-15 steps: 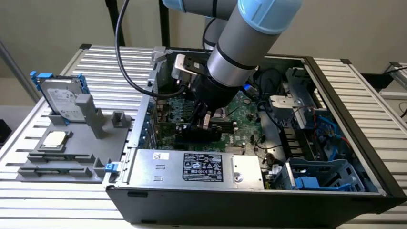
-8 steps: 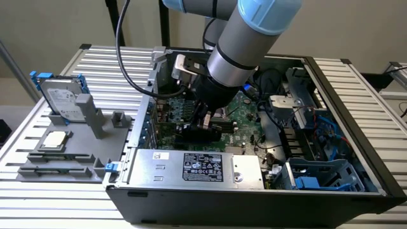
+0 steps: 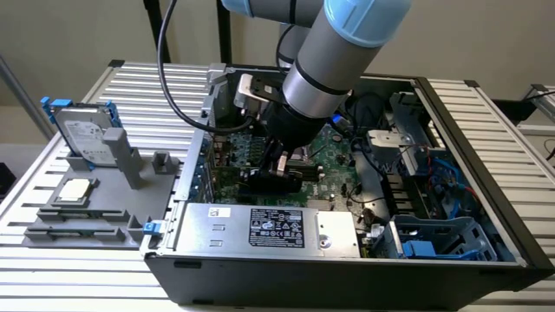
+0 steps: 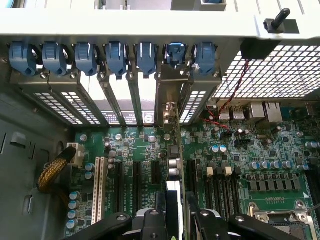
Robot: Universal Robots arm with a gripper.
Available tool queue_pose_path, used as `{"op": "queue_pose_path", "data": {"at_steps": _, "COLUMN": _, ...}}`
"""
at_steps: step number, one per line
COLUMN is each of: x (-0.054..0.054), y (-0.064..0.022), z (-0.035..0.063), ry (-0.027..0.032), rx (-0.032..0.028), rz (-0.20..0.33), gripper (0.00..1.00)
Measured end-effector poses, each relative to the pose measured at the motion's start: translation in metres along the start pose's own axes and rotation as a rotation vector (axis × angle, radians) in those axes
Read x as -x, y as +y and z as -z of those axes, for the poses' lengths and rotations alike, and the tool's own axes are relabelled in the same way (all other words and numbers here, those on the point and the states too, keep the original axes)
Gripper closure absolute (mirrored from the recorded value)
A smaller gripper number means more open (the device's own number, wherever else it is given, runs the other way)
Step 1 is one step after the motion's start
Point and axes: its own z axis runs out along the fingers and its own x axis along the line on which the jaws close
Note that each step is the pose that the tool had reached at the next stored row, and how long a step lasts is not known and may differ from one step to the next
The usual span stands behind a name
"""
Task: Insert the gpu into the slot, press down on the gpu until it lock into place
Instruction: 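Insert the gpu into the slot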
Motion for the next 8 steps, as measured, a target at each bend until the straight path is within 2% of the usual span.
{"op": "queue_pose_path", "data": {"at_steps": 8, "x": 0.0, "y": 0.0, "z": 0.0, "ry": 0.0, "rx": 0.0, "rz": 0.0, "gripper": 0.74}}
